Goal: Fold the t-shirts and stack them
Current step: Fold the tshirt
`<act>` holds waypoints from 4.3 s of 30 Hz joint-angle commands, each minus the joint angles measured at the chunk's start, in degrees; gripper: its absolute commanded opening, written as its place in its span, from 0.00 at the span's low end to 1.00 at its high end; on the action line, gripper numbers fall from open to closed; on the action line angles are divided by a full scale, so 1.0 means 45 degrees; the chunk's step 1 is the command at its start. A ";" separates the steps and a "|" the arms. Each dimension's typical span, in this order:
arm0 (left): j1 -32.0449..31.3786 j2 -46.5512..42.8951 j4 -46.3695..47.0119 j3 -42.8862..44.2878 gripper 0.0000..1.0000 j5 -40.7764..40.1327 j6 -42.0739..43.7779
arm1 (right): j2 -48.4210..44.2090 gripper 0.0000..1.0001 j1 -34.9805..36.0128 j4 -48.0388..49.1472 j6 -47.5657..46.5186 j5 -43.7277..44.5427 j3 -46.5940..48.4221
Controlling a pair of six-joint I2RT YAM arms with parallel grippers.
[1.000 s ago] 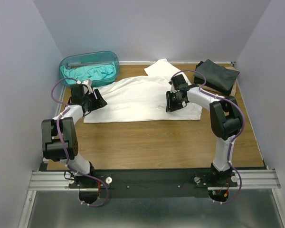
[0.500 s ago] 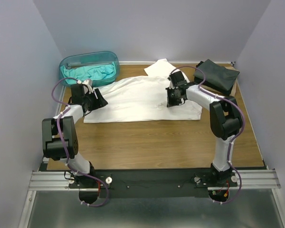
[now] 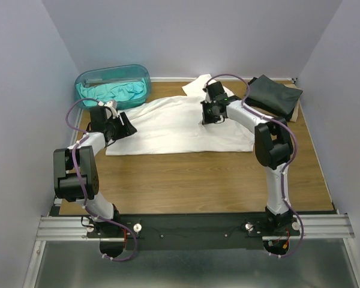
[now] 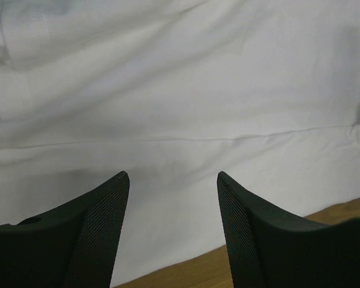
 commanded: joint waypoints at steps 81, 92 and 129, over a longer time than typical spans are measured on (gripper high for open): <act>-0.2836 -0.0708 0.0174 -0.2479 0.68 -0.1910 -0.3296 | -0.4543 0.93 -0.0490 0.1805 0.1723 0.2252 -0.8024; -0.2876 -0.3362 -0.0685 -0.5584 0.68 -0.1893 -0.4916 | -0.5969 0.92 -0.0490 0.1239 0.2446 0.0772 -1.0838; -0.2329 0.1027 -0.3888 0.4545 0.65 -0.6638 -0.0816 | -0.1325 0.88 -0.2286 0.0690 0.0416 0.2234 0.0108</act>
